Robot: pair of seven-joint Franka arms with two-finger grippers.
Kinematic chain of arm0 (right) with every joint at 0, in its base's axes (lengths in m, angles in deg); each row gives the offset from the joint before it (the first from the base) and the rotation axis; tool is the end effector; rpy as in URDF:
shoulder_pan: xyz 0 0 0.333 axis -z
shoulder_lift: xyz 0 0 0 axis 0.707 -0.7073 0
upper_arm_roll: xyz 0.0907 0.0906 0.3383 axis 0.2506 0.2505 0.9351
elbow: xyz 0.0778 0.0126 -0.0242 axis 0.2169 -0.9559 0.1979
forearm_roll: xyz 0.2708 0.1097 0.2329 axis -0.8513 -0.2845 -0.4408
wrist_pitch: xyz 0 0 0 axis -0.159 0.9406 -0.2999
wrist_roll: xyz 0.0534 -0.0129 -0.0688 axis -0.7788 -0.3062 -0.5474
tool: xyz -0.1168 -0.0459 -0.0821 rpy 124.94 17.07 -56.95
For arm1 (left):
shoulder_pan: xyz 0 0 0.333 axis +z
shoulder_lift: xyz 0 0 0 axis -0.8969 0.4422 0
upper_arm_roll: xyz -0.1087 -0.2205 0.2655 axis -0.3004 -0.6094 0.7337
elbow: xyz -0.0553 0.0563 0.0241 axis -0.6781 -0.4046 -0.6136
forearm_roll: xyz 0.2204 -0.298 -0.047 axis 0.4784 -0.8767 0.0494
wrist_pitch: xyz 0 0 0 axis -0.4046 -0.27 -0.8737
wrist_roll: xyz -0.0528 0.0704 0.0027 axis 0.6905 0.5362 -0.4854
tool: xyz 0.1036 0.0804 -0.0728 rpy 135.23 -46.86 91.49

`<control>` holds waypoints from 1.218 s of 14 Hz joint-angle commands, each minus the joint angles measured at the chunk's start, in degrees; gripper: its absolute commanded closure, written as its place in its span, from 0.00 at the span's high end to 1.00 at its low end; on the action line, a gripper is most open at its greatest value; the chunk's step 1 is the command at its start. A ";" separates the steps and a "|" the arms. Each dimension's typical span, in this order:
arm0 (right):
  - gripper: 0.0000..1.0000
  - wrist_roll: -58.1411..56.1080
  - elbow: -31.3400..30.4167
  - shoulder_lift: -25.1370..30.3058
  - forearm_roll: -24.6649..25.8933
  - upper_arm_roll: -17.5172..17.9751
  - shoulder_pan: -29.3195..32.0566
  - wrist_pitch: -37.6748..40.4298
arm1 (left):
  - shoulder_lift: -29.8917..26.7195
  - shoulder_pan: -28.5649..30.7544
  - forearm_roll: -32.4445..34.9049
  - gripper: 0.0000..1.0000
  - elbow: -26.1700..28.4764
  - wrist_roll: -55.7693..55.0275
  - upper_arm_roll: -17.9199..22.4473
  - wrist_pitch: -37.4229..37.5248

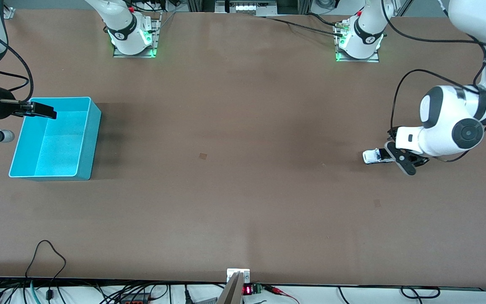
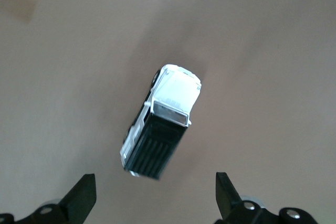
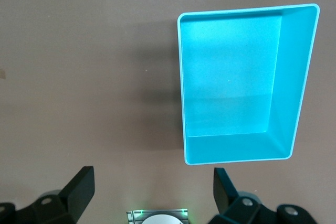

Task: Wind and store white jeep toy
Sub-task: 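Lower the left gripper onto the jeep and grasp it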

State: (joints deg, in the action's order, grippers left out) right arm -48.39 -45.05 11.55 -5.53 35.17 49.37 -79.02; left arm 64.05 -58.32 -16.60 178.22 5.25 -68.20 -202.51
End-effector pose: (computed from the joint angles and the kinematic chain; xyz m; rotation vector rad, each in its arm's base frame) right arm 0.5618 -0.0354 0.5280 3.1065 -0.0859 -0.3702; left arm 0.5773 0.0285 0.2773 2.6279 -1.5784 -0.3455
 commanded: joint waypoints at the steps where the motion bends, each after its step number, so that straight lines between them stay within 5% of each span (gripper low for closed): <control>1: 1.00 -0.35 0.44 0.15 -0.63 0.11 0.10 1.18 | 2.91 2.28 1.49 1.00 -0.10 12.20 -0.86 -4.17; 6: 1.00 -0.17 0.44 0.06 -0.63 0.11 0.10 1.27 | 4.77 6.42 1.40 1.00 2.00 21.29 -5.51 -6.11; 12: 1.00 -0.17 0.44 -0.38 -0.72 0.11 0.28 1.27 | 4.50 6.95 1.40 1.00 7.10 24.98 -5.78 -14.98; 17: 1.00 -0.70 0.44 -0.47 -0.72 0.11 0.28 1.27 | 3.71 7.30 1.40 1.00 8.33 25.78 -5.78 -15.43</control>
State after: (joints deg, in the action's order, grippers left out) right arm -48.39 -45.05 11.23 -5.55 35.19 49.39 -78.58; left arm 69.44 -52.16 -16.44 185.11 30.12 -73.05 -217.40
